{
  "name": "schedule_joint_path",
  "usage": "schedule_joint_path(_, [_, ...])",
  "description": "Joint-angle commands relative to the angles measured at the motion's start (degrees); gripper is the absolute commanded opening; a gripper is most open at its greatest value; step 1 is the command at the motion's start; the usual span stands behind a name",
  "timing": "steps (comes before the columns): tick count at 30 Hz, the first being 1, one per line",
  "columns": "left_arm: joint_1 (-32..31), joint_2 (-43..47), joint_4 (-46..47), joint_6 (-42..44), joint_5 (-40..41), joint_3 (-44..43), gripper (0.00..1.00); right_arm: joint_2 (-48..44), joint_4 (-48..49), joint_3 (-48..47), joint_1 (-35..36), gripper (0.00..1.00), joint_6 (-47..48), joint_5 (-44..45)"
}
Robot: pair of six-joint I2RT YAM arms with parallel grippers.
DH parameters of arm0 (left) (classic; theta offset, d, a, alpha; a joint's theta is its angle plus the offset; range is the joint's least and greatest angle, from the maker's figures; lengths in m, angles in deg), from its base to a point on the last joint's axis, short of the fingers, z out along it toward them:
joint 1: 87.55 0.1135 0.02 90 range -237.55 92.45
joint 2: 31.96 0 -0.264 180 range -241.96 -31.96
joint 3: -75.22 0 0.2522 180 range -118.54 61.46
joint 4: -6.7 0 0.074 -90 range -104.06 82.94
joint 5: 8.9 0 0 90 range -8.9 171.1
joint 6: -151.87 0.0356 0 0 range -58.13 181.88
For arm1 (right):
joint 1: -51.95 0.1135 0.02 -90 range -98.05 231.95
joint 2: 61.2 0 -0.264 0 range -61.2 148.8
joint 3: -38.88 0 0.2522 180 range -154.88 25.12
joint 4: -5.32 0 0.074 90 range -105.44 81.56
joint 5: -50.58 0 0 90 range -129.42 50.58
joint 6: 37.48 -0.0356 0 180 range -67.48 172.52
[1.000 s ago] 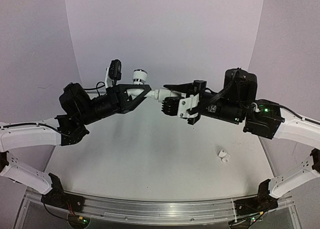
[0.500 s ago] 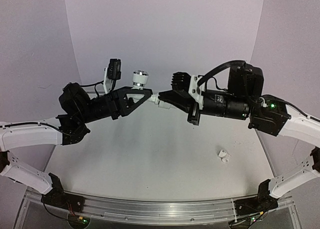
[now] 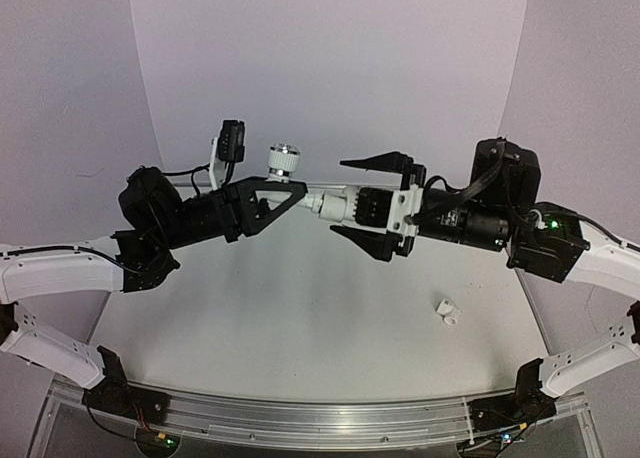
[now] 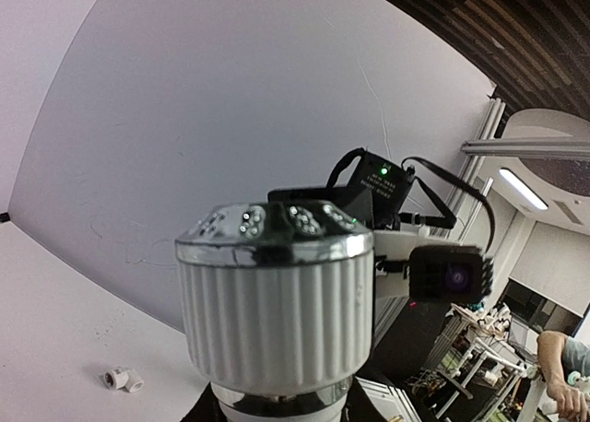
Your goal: Install the water faucets
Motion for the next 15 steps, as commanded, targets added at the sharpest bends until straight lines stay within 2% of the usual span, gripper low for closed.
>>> schedule_joint_path(1, [-0.34,2.31,4.26,-2.47,3.6,-2.09,0.0,-2.23,-0.92,3.17,0.01,0.71,12.64,0.97])
schedule_joint_path(5, [-0.34,1.76,4.34,-5.01,5.73,-2.31,0.0,-1.39,0.63,4.55,1.18,0.63,17.45,5.33])
schedule_joint_path(9, [-0.34,0.95,4.01,-7.06,7.16,-2.48,0.0,0.17,7.23,5.86,2.21,0.56,21.35,10.73])
schedule_joint_path(15, [-0.36,0.63,2.58,-7.39,9.76,-2.4,0.0,2.96,10.98,5.06,2.99,0.5,24.17,16.24])
